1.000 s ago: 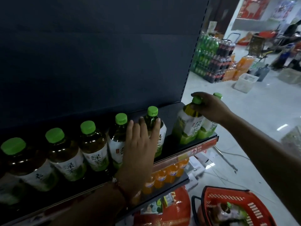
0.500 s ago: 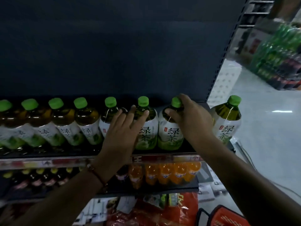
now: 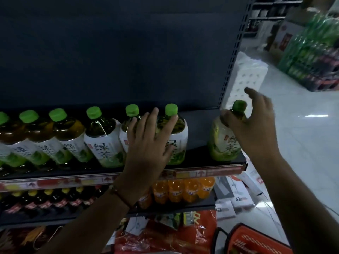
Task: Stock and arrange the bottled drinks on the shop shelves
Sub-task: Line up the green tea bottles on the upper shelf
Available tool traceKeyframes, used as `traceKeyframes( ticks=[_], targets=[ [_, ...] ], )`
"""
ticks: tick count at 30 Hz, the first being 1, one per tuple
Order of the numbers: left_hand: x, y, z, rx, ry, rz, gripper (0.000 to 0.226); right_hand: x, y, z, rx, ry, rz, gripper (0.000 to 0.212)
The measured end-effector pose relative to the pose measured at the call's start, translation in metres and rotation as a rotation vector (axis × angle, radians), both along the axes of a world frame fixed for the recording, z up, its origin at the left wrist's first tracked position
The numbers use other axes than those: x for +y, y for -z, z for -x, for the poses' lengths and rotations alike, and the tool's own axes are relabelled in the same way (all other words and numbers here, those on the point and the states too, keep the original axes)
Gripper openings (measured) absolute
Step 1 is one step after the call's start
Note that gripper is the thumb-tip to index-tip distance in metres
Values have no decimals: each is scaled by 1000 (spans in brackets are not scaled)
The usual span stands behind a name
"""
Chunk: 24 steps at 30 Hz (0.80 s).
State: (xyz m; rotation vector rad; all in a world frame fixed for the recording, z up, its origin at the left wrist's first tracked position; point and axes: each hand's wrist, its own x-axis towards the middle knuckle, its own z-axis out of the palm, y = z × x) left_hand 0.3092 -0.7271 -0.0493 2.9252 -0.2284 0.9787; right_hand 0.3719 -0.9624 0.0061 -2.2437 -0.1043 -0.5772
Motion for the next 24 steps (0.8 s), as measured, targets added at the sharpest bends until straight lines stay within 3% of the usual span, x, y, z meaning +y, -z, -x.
traceKeyframes(
  ticks=[3, 8, 24],
  targets=[
    [-3, 9, -11, 3, -31, -54, 78, -9, 25, -4, 133, -8, -51, 59],
    [-3, 20, -14, -81, -28, -47, 72, -4, 45, -6, 41, 5, -16, 53],
    [-7, 23, -14, -40, -58, 13, 78, 40, 61, -15, -16, -110, -22, 65]
  ],
)
